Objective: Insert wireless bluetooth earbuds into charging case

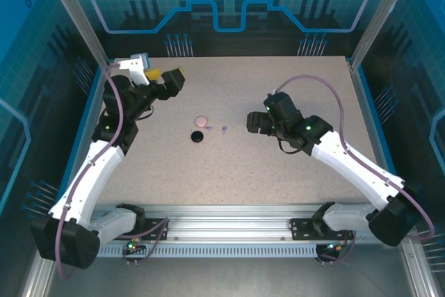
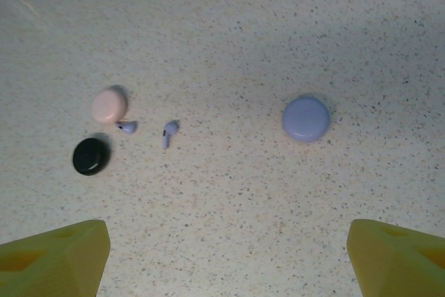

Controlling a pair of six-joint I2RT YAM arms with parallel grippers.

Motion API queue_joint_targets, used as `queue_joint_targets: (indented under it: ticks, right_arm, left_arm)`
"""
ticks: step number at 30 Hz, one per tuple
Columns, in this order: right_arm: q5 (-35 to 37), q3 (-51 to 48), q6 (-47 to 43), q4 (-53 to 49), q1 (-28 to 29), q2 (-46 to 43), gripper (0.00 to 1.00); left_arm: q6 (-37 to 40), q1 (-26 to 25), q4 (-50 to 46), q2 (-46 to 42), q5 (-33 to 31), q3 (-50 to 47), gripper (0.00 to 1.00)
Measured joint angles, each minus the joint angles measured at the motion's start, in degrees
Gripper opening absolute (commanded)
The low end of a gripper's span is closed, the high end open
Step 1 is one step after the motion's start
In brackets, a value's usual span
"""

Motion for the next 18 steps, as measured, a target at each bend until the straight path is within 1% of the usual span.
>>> queue_joint_targets:
  ticks: [4,9,14,18]
  right_arm:
    - [-0.26,1.51,-0.46,-0.87,-1.14,5.22,0.9]
    - [-1.7,5.16,-1.51,-1.7,-3.91,13.38,0.89]
    - [-3.58,11.85,-1.49,-4.13,-7.93,23.1,0.89]
    - [-5.44,16.59,-2.99,-5.22,-9.81,29.31,0.88]
  left_arm:
    - [0.07,0.0,1.33,-0.57,0.31,-1.6,0.99]
    - [0.26,0.0,2.45,-1.29,1.81,-3.3,0.99]
    - [-0.39,0.0,2.73,-2.14,1.81,-4.2,0.99]
    - [-1.68,0.0,2.89,-2.29,2.25,-4.42,0.99]
